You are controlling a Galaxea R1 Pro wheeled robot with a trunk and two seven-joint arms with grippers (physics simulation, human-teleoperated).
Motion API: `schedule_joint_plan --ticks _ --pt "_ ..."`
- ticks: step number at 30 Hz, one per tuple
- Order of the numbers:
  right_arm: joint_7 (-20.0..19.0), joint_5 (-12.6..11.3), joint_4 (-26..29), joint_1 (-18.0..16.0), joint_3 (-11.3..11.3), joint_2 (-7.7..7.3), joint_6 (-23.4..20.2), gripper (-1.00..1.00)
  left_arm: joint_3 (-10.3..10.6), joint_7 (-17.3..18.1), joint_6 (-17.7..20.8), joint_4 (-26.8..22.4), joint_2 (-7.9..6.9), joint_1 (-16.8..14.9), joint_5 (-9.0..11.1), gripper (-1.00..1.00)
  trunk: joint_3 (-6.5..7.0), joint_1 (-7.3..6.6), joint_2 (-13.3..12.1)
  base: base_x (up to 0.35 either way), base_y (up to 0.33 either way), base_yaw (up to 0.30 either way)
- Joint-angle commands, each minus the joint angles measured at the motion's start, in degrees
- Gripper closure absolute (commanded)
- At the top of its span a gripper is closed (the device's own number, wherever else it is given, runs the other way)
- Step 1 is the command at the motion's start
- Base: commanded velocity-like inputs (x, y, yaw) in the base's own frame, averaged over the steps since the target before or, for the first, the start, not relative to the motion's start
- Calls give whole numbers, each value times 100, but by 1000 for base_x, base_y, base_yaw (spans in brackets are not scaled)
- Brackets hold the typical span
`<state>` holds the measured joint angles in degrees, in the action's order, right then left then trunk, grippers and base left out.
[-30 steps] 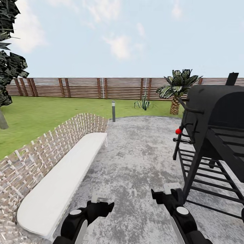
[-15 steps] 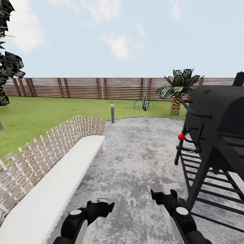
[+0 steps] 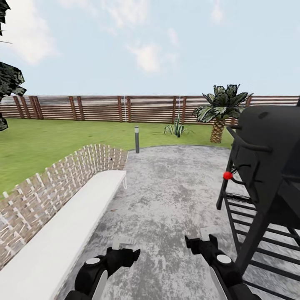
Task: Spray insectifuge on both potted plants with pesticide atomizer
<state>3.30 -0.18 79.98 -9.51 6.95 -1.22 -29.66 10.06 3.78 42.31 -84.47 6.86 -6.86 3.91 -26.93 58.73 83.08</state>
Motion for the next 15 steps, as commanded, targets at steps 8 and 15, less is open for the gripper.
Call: schedule_joint_plan --ticks 8,15 --pt "50 2 -43 -2 158 26 160 -100 28 -297 -47 -1 0 0 -4 -100 0 0 0 322 -98 0" --pt "34 1 -52 -2 191 27 264 -100 42 -706 -49 9 1 0 55 -100 0 0 0 322 -50 0"
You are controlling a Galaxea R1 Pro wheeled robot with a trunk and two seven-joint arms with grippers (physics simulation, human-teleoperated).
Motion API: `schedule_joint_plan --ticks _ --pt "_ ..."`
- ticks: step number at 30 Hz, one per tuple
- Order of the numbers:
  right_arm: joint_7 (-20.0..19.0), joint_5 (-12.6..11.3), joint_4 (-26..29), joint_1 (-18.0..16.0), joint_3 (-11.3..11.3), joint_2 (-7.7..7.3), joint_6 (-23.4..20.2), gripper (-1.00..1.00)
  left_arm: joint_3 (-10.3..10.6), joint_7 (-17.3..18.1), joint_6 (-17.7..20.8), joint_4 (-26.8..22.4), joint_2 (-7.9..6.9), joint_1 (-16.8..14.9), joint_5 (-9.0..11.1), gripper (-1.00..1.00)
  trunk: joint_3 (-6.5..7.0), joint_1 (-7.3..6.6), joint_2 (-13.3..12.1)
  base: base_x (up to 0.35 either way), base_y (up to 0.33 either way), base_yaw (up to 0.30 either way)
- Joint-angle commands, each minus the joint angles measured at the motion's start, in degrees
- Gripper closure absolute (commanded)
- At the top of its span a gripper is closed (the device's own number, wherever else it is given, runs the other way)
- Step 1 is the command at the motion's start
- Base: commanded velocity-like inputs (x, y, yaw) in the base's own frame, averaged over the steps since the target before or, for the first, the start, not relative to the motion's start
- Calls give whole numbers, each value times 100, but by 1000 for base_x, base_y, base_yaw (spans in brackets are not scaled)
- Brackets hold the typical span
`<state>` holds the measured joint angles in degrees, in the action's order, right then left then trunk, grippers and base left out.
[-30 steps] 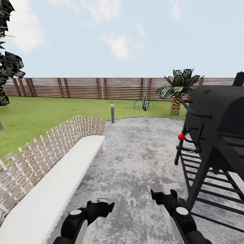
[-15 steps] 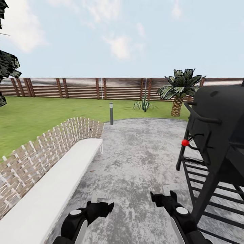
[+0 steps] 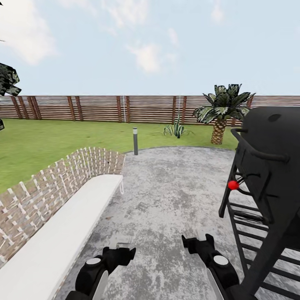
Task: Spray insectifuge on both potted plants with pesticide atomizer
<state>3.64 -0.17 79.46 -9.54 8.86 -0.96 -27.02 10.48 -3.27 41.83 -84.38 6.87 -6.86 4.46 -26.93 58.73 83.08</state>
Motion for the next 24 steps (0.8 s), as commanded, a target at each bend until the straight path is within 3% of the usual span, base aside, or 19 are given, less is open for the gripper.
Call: schedule_joint_plan --ticks 1,12,15,24 --pt "-2 0 0 2 1 -1 -4 -100 6 1 -4 2 -1 0 -7 -100 0 0 0 322 -4 0" --pt "-17 4 -5 2 42 -1 16 -100 -19 -21 -8 136 -1 0 -40 -100 0 0 0 306 151 0" --pt "4 8 39 3 161 0 13 -100 -20 -30 -9 176 -1 0 -41 -100 0 0 0 302 131 -27" --pt "-21 4 44 4 251 -1 -45 -100 -29 -41 -8 188 3 0 -17 -100 -4 0 0 303 108 -262"
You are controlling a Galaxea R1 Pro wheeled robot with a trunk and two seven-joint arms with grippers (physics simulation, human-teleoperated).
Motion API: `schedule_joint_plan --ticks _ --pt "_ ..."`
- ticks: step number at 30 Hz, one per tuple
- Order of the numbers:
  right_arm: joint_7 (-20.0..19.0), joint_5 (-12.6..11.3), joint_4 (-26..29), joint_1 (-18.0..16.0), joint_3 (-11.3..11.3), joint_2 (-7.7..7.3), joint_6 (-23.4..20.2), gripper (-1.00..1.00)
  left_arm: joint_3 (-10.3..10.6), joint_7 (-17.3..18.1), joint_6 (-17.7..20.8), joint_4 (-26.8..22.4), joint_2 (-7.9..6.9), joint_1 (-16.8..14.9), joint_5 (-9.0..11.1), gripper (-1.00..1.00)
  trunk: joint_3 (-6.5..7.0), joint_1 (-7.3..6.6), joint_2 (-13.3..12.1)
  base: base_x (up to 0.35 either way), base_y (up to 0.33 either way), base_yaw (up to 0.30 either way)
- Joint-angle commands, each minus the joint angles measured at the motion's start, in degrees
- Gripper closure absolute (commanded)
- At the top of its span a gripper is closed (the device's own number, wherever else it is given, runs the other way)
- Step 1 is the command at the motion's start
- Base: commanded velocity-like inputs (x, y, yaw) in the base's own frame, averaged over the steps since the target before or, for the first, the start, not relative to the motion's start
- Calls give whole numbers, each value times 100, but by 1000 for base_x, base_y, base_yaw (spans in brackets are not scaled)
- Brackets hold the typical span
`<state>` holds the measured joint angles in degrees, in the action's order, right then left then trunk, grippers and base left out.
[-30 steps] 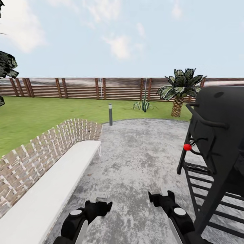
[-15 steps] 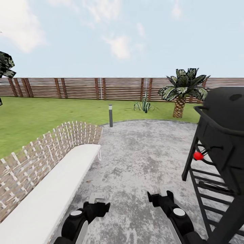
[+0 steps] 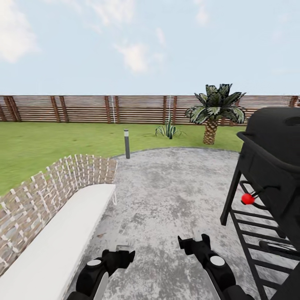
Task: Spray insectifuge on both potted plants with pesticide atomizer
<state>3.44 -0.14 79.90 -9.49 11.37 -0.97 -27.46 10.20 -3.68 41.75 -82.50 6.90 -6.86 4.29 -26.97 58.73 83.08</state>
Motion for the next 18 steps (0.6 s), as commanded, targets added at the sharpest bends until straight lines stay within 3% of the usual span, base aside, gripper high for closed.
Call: schedule_joint_plan --ticks 1,18 --pt "-7 -1 0 0 2 0 -12 -100 0 0 0 -1 2 0 -2 -100 -3 0 0 304 93 -225" --pt "24 -44 -36 0 -54 0 107 -100 9 -1 -6 6 -4 0 -30 -100 -6 0 0 316 19 -18"
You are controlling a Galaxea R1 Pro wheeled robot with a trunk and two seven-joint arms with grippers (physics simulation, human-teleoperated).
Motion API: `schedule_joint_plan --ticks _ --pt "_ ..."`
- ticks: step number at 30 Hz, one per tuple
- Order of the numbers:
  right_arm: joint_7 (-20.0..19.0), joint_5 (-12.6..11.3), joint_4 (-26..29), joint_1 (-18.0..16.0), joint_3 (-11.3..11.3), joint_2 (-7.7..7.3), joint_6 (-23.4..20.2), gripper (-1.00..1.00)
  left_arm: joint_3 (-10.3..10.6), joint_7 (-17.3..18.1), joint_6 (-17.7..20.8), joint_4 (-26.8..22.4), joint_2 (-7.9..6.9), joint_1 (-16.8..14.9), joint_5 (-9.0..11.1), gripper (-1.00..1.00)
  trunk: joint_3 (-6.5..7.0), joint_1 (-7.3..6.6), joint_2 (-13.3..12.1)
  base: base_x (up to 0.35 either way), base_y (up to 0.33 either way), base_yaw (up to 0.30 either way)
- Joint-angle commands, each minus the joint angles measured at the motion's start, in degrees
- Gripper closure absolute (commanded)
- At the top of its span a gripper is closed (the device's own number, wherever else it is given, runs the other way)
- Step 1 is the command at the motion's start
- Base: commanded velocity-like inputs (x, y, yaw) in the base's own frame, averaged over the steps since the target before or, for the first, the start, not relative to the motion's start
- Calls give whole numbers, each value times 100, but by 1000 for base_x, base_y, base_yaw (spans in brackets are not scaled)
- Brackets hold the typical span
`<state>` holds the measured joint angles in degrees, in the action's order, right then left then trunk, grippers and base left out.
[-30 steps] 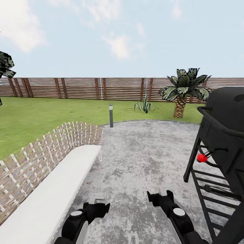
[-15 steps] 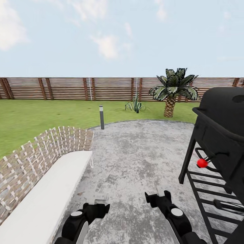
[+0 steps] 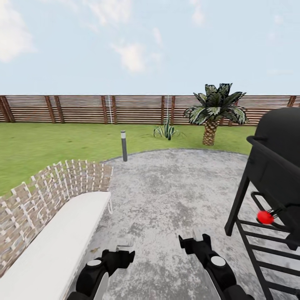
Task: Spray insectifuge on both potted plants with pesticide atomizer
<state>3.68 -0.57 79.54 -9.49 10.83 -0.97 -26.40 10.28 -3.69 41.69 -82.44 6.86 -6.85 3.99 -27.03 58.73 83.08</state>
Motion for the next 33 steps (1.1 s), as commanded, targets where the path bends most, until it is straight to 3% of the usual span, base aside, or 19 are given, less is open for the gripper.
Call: schedule_joint_plan --ticks 1,13,22,27,33 --pt "9 8 3 0 2 0 0 -100 0 0 -1 0 0 0 2 -100 0 0 0 319 0 0" --pt "27 48 13 0 -21 -33 155 -100 0 0 -3 0 0 0 0 -100 0 0 0 320 0 0" --pt "24 -2 0 0 -194 -13 169 -100 0 0 -3 0 0 0 -3 -100 0 0 0 320 0 0" --pt "30 38 -3 0 -432 -34 -12 -100 0 0 -3 0 0 0 -5 -100 0 0 0 320 0 0" --pt "29 34 1 0 -446 0 111 -100 -16 -18 -10 0 0 0 8 -100 0 0 0 321 0 0"
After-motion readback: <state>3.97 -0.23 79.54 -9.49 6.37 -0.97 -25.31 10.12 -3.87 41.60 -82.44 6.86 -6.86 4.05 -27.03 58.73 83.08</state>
